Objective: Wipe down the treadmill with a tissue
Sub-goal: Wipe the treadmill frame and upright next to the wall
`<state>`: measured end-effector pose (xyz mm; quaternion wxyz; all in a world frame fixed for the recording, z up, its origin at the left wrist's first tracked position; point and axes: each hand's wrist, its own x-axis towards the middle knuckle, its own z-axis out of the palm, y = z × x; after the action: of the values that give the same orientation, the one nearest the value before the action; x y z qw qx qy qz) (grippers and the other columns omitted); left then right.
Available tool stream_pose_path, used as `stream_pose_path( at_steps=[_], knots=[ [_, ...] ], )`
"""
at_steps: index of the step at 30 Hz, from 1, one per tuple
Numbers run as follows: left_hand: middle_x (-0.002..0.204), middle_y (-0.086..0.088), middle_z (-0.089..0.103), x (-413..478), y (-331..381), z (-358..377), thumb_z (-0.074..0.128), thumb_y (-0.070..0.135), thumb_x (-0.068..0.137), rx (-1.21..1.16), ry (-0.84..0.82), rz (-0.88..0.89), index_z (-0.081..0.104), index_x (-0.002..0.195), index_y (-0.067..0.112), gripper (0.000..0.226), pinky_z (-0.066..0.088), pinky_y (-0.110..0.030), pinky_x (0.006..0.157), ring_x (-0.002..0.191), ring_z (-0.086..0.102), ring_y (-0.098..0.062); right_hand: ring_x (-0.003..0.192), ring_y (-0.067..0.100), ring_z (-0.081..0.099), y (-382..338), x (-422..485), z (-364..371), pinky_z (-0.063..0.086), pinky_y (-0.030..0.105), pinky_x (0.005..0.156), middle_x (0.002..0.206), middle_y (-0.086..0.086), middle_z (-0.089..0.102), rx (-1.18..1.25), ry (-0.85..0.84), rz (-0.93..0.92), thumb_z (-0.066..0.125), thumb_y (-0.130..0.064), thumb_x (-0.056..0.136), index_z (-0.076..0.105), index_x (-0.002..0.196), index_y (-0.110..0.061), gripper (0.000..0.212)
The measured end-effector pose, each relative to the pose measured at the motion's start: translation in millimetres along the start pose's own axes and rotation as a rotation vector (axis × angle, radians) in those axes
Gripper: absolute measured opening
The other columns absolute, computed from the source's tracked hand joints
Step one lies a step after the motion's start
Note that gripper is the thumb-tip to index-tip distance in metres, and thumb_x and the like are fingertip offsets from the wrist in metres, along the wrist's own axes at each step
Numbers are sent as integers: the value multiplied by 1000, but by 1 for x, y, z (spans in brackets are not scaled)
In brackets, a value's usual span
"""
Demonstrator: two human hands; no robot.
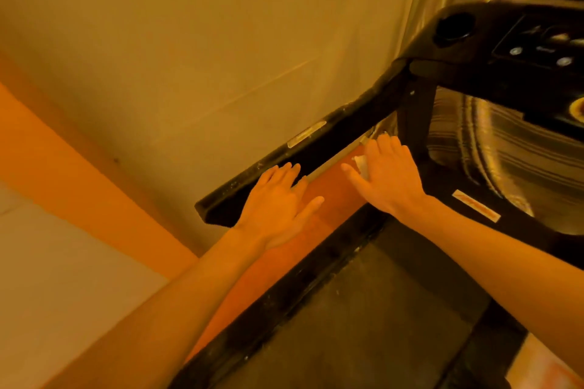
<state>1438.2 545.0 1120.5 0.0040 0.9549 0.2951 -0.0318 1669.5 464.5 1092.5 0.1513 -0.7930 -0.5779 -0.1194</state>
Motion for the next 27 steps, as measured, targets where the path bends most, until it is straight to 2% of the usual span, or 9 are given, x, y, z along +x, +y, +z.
stream_pose_path(
  at_steps=[4,7,11,16,20,23,27],
  knots=[
    [160,-12,42,50,-4,-54,-7,70,93,3,7,26,49,152,17,97,22,-44,125,149,35,-27,91,29,55,19,44,-44,33,35,75,96,11,58,3,-3,83,31,-68,94,59,96,-9,66],
    [154,-10,48,90,-5,-78,-6,68,93,-26,10,46,52,149,18,95,25,-41,121,144,40,-27,92,29,55,36,70,-64,40,38,77,97,10,58,-13,-10,148,27,-68,95,60,99,-8,68],
    [162,-9,39,138,0,-92,-9,69,90,-66,-11,68,46,153,21,98,20,-40,122,149,33,-26,91,28,54,59,87,-63,41,39,76,95,8,57,-81,-63,128,22,-68,94,59,98,-10,69],
    [170,-10,23,214,-2,-76,12,63,106,-118,-41,121,31,162,20,73,12,-41,126,156,19,-27,88,26,52,99,141,-39,41,39,75,93,6,55,-93,-35,203,25,-66,94,57,94,-11,64],
    [174,-6,1,292,-10,-39,2,74,99,-197,-29,120,12,166,25,83,7,-43,128,160,1,-25,86,25,49,143,209,-9,38,37,73,91,6,52,-175,-66,170,29,-63,93,55,92,-11,58],
    [171,-4,-20,338,-13,-10,-7,76,91,-275,-34,111,-7,166,28,89,4,-43,128,158,-18,-22,87,25,49,176,265,19,38,37,73,95,6,53,-247,-191,36,38,-62,92,57,98,-11,54],
    [170,-6,-22,378,-20,19,-7,72,92,-273,-71,104,-6,166,27,86,6,-43,127,158,-19,-25,89,29,49,210,325,56,36,40,75,98,10,53,-309,-354,-82,31,-60,90,57,99,-10,57]
  ],
)
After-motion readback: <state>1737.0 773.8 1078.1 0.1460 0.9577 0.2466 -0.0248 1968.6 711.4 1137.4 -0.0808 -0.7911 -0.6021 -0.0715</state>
